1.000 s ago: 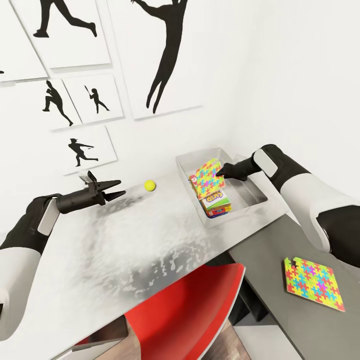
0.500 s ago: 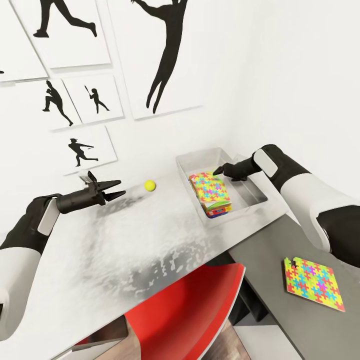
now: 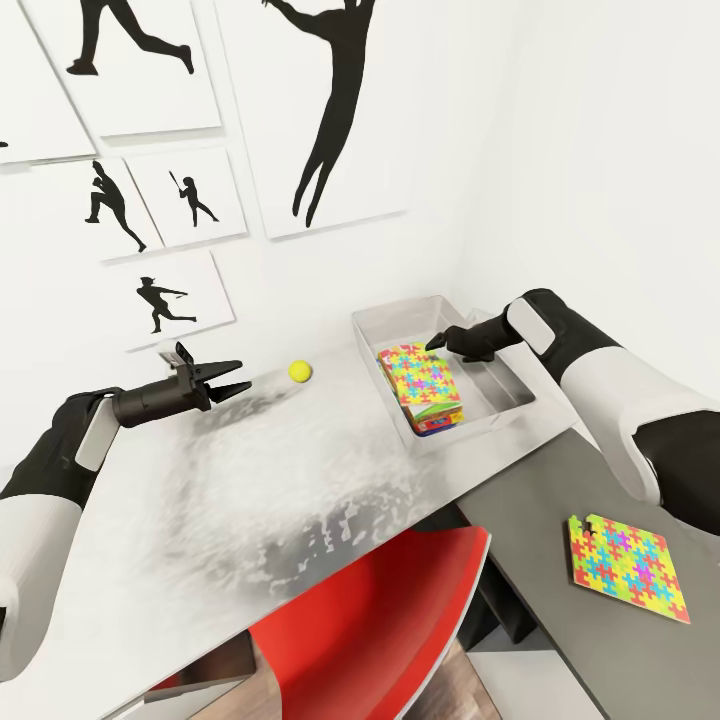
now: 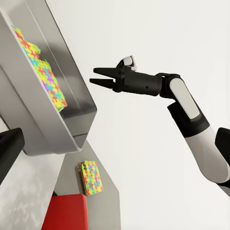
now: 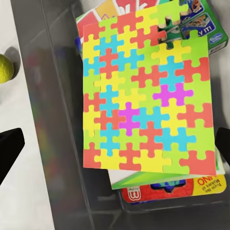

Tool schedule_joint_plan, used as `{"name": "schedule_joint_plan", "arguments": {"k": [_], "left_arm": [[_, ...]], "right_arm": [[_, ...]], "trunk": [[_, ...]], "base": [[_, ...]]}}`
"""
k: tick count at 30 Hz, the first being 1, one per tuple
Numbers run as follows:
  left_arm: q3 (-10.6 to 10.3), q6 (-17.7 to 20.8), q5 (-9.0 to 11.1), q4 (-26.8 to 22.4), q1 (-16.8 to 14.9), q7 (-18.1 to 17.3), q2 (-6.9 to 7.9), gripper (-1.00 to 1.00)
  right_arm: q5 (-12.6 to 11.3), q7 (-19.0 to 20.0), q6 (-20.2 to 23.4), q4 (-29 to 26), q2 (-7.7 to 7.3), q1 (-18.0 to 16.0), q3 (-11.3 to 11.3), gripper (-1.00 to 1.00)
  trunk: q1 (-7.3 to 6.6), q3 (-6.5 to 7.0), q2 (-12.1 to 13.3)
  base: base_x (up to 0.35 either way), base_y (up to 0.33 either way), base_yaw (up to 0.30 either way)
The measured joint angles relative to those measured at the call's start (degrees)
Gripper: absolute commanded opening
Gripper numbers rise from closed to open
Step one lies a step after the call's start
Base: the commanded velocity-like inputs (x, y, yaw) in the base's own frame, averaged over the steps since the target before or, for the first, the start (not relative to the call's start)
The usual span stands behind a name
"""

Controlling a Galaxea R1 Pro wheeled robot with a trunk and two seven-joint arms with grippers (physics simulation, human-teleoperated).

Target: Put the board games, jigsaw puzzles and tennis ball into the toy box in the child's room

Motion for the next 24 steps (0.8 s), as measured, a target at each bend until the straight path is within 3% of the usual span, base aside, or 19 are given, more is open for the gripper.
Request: {"name": "schedule_joint_plan", "arguments": {"k": [24], "left_arm": [[0.06,0.00,-0.09,0.00,0.09,-0.15,0.05,1.00]], "right_arm": [[-0.13,0.00,-0.47,-0.09,-0.06,-0.03,-0.09,1.00]], "trunk": [[0.01,0.00,0.00]], "base": [[-0.019,0.000,0.000]]}}
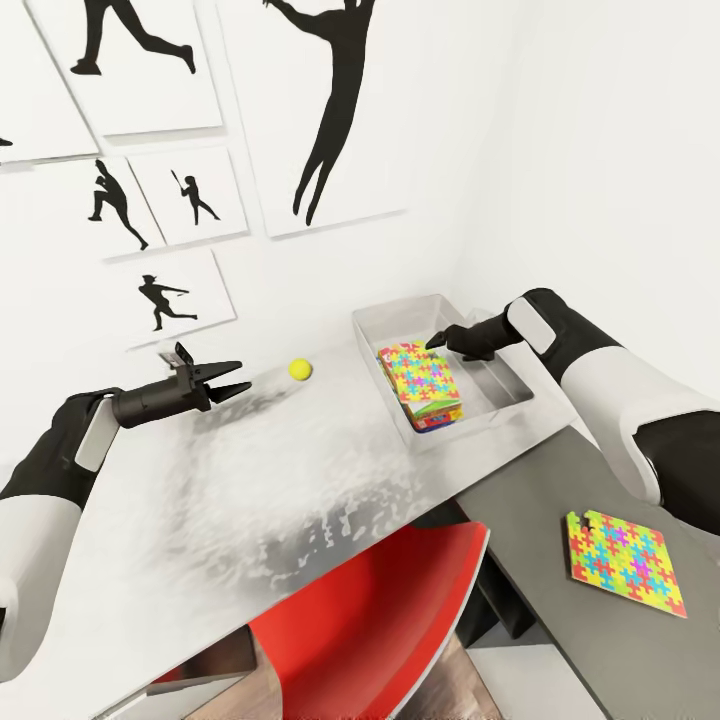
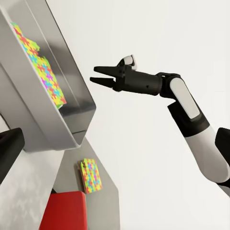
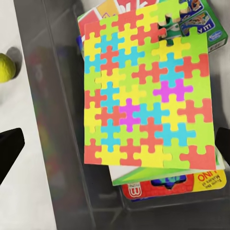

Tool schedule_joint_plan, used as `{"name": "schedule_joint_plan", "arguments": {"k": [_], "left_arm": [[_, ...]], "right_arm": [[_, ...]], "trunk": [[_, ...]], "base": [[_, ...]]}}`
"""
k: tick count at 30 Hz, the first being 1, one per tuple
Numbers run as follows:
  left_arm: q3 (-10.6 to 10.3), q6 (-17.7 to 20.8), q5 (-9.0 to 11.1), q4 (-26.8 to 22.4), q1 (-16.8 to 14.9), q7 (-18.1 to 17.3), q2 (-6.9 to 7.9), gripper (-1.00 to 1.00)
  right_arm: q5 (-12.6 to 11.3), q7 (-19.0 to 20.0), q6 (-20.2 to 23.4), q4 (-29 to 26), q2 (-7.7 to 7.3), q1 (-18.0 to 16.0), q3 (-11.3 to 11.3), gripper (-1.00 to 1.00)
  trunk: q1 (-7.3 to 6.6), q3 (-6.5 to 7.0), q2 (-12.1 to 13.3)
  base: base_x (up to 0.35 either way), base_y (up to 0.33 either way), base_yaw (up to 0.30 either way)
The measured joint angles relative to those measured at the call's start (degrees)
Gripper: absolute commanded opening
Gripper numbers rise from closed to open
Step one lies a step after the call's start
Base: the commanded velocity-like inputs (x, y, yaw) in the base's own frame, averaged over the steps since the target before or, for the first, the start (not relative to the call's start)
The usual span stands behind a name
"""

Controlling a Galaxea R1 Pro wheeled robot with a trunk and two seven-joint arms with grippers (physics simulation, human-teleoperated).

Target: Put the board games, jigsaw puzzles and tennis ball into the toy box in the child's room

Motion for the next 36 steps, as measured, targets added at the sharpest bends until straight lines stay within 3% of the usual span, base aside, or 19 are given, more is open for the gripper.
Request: {"name": "schedule_joint_plan", "arguments": {"k": [22,36], "left_arm": [[0.32,0.05,-0.08,0.08,0.05,-0.31,0.62,1.00],[0.30,0.04,-0.10,0.10,0.13,-0.53,1.23,1.00]], "right_arm": [[-0.64,-0.08,0.01,-0.02,-0.08,-0.05,-0.42,1.00],[-0.66,-0.14,-0.09,-0.03,-0.11,-0.05,-0.43,1.00]], "trunk": [[-0.01,0.87,-0.01],[0.00,1.98,0.00]], "base": [[-0.052,0.031,-0.058],[-0.020,0.209,-0.197]]}}
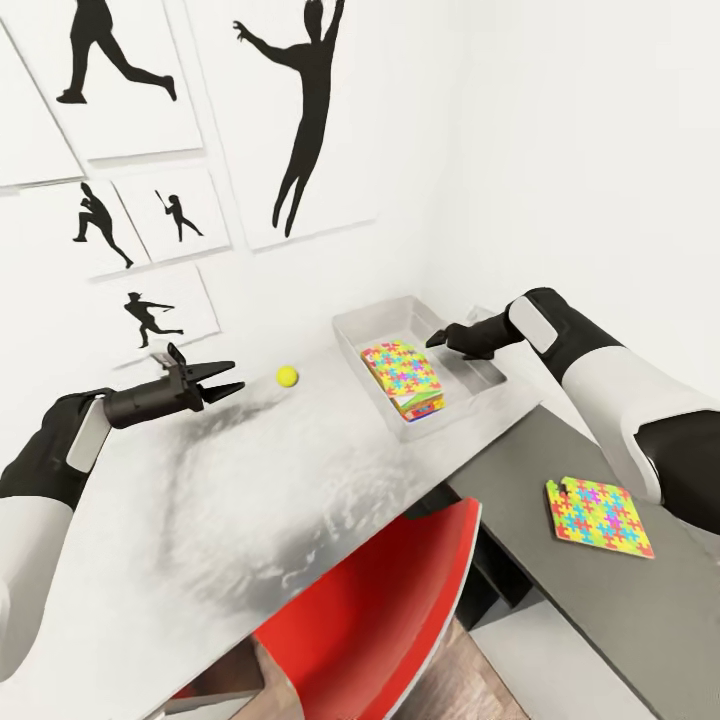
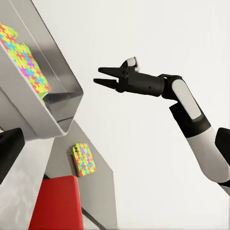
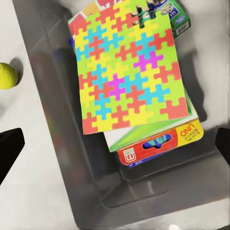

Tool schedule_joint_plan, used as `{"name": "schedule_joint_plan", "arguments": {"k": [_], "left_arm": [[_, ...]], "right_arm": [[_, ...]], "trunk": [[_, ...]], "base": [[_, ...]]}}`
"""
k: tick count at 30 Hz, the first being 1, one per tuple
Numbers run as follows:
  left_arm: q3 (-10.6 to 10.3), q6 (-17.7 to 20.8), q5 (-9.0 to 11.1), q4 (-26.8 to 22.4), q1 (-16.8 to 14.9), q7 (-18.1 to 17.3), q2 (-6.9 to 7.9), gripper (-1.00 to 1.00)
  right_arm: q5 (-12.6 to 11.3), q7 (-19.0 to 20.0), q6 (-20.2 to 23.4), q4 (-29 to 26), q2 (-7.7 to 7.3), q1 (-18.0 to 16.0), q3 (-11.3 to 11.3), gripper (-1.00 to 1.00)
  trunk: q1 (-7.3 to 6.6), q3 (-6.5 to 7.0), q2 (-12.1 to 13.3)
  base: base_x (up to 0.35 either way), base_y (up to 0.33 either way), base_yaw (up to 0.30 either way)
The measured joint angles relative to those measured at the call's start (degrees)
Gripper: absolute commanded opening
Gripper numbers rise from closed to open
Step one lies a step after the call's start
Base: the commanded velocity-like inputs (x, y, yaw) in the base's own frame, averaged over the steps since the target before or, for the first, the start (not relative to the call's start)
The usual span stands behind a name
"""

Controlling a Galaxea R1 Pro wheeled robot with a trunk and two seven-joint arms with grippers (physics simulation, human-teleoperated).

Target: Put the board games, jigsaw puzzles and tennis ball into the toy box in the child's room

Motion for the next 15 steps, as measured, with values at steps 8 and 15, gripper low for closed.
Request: {"name": "schedule_joint_plan", "arguments": {"k": [8,15], "left_arm": [[0.00,-0.04,0.00,0.00,0.03,-0.07,0.03,1.00],[-0.01,-0.04,-0.01,0.00,0.06,-0.01,0.02,1.00]], "right_arm": [[0.02,-0.09,-0.07,0.00,0.12,0.00,0.00,1.00],[0.03,-0.07,-0.11,0.00,0.10,0.00,0.01,1.00]], "trunk": [[0.01,0.61,0.01],[0.01,1.15,0.01]], "base": [[-0.071,0.104,-0.204],[-0.162,0.190,-0.204]]}}
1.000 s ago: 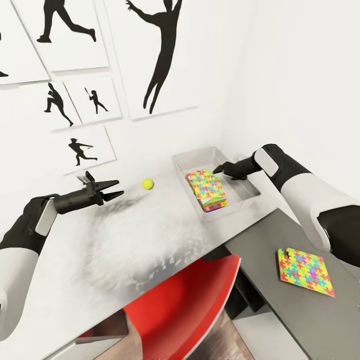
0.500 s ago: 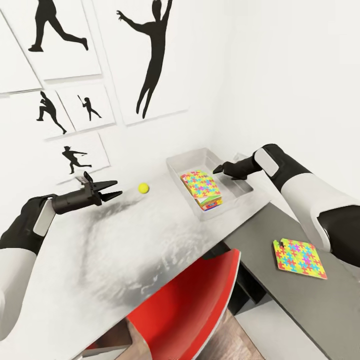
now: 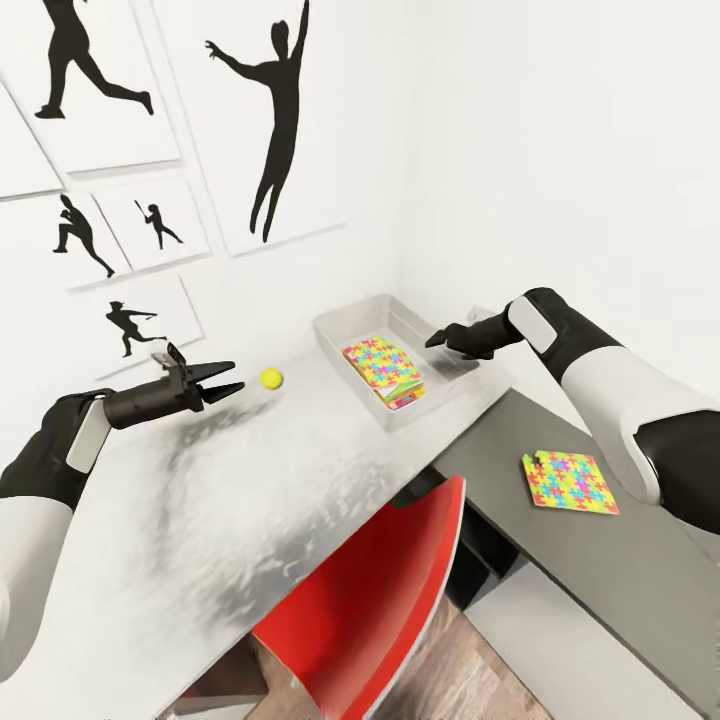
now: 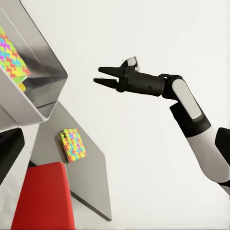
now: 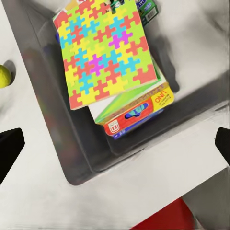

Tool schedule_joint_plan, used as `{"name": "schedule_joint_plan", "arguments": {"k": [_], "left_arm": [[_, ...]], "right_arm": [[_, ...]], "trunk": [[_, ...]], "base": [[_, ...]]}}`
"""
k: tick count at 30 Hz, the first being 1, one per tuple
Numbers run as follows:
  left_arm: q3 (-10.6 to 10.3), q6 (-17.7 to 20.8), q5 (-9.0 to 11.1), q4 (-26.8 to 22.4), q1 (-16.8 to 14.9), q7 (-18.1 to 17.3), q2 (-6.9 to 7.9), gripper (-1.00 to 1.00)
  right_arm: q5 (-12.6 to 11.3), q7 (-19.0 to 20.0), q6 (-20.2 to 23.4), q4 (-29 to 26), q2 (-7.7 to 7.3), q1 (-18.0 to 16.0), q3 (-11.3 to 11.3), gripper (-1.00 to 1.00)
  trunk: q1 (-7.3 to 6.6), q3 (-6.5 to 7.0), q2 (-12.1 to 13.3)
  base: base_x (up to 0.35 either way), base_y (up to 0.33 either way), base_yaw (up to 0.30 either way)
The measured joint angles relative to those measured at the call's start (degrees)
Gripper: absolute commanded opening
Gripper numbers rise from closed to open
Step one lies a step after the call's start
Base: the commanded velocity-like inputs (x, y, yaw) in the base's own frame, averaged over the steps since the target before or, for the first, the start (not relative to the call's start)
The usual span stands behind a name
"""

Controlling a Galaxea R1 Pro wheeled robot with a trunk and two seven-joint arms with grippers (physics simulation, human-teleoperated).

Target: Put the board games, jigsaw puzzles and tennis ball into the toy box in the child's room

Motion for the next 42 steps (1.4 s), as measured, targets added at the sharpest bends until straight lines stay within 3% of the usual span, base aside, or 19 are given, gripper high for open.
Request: {"name": "schedule_joint_plan", "arguments": {"k": [16,42], "left_arm": [[0.00,-0.65,0.00,0.01,0.49,-0.04,0.01,1.00],[-0.05,-0.88,-0.01,0.00,0.59,0.07,0.01,1.00]], "right_arm": [[0.01,-0.05,-0.41,0.01,0.12,-0.01,0.07,1.00],[0.09,-0.08,-0.57,0.01,0.19,-0.01,0.13,1.00]], "trunk": [[-0.01,1.22,-0.01],[-0.02,3.21,0.00]], "base": [[-0.135,0.036,-0.204],[-0.007,0.009,-0.204]]}}
